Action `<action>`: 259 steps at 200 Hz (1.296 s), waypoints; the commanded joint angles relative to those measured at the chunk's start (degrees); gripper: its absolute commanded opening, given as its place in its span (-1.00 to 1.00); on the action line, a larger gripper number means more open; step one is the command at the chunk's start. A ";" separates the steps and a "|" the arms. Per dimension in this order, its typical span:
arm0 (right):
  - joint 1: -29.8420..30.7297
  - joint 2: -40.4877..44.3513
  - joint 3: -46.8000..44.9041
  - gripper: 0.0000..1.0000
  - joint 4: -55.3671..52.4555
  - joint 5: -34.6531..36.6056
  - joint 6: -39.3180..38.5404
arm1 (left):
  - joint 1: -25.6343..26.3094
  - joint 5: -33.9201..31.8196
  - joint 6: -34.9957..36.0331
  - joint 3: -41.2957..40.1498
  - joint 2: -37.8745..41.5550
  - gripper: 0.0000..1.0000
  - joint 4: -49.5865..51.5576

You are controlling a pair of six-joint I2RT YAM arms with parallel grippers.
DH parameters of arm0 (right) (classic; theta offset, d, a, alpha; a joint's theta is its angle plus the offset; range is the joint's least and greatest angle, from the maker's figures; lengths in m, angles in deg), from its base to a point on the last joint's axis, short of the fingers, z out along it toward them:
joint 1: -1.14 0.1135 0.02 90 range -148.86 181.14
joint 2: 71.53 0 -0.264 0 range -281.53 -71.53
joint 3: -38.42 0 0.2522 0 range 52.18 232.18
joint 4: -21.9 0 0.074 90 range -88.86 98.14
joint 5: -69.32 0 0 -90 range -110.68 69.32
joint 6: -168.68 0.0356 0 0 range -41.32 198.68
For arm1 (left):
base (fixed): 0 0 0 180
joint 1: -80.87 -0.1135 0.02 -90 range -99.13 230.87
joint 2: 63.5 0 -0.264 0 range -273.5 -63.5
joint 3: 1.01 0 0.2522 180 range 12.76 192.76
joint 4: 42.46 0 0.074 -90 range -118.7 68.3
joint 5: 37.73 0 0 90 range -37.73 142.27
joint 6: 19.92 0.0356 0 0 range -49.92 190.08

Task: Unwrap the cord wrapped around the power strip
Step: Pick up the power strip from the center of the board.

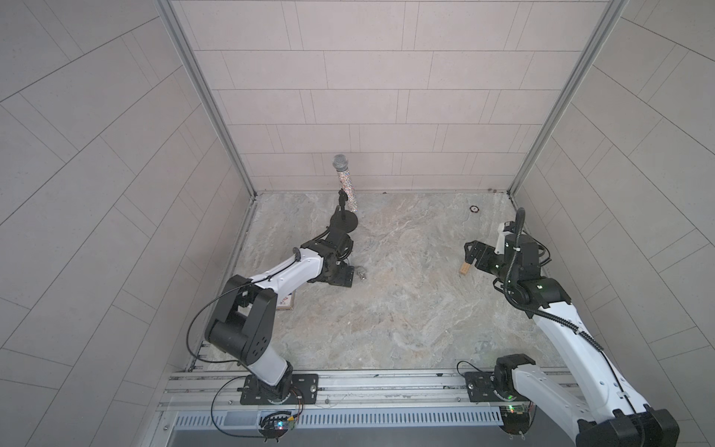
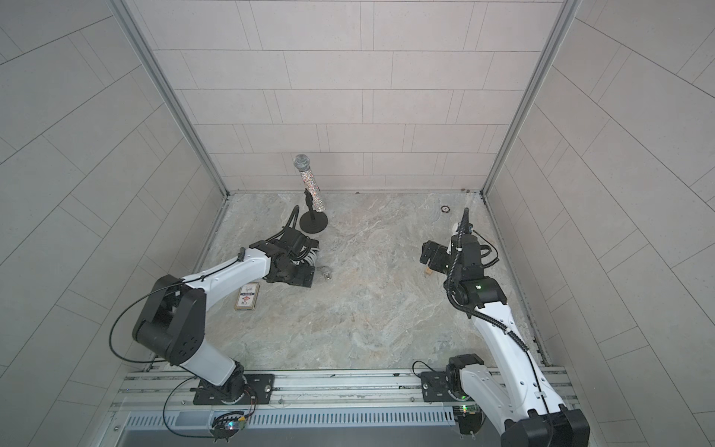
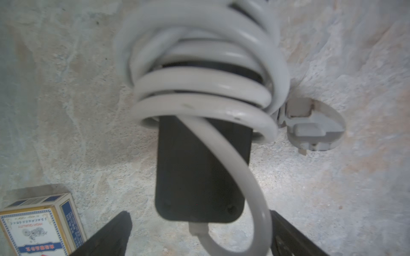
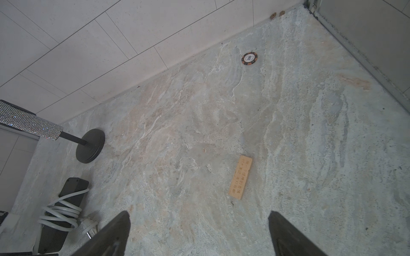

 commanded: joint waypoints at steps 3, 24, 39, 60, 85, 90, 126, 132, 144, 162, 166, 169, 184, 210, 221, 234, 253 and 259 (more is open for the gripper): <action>0.33 0.90 -0.12 0.95 -1.12 -0.28 -0.54 | 0.39 -1.04 3.93 3.73 -3.94 1.00 2.19; 0.32 1.14 -0.40 0.95 -1.20 -0.27 -1.01 | 0.36 -0.22 5.12 6.64 -7.88 0.86 3.06; 0.42 1.77 -0.74 0.95 -1.20 -0.02 -1.46 | 0.36 -0.07 5.12 7.61 -9.01 0.76 3.09; 0.46 2.96 -1.76 0.95 -1.04 0.42 -1.60 | 0.38 -1.15 4.74 7.71 -9.02 0.70 2.65; 0.43 3.72 -2.61 0.94 -1.12 0.83 -1.31 | 0.28 -2.51 4.63 6.99 -8.12 0.65 1.86; 0.45 3.81 -2.71 0.94 -1.18 1.08 -1.14 | 0.23 -2.59 4.60 6.83 -8.01 0.62 1.70; 0.42 5.00 -3.86 0.94 -0.69 2.46 -0.71 | -0.14 -2.98 4.56 6.99 -7.86 0.45 1.03; 0.53 5.23 -4.05 0.93 -0.62 2.49 -0.63 | -0.18 -2.89 4.56 7.20 -7.87 0.42 0.83; 0.56 5.60 -4.21 0.93 -0.74 2.59 -0.59 | -0.22 -2.78 4.64 7.69 -8.11 0.37 0.65; 0.51 6.22 -4.30 0.93 -1.02 2.87 -0.72 | -0.43 -2.59 4.74 8.39 -8.63 0.25 0.45; 0.56 6.33 -4.39 0.93 -1.13 2.91 -0.70 | -0.43 -2.36 4.73 8.55 -8.76 0.22 0.39; 0.51 6.48 -4.46 0.93 -1.18 2.98 -0.67 | -0.47 -2.29 4.75 8.62 -8.89 0.20 0.30; 0.55 6.83 -4.39 0.93 -1.37 3.17 -0.76 | -0.68 -1.66 4.72 8.61 -9.52 0.06 -0.23; 0.56 7.49 -4.73 0.92 -1.01 3.02 -0.64 | -0.93 -1.11 4.45 8.44 -9.83 -0.19 -0.84; 0.63 7.74 -4.74 0.92 -1.18 2.88 -0.57 | -0.92 -1.51 4.65 8.01 -9.46 -0.27 -1.42; 0.65 8.02 -4.44 0.90 -1.70 2.54 -0.86 | -0.89 -1.62 5.52 7.89 -8.70 -0.46 -1.66; 1.19 8.66 -3.98 0.87 -2.30 1.31 -2.27 | -0.90 -0.35 7.68 7.77 -5.84 -0.82 -1.49; 1.54 8.79 -3.89 0.87 -2.18 0.09 -2.94 | -0.90 0.38 8.69 7.69 -4.64 -0.96 -1.48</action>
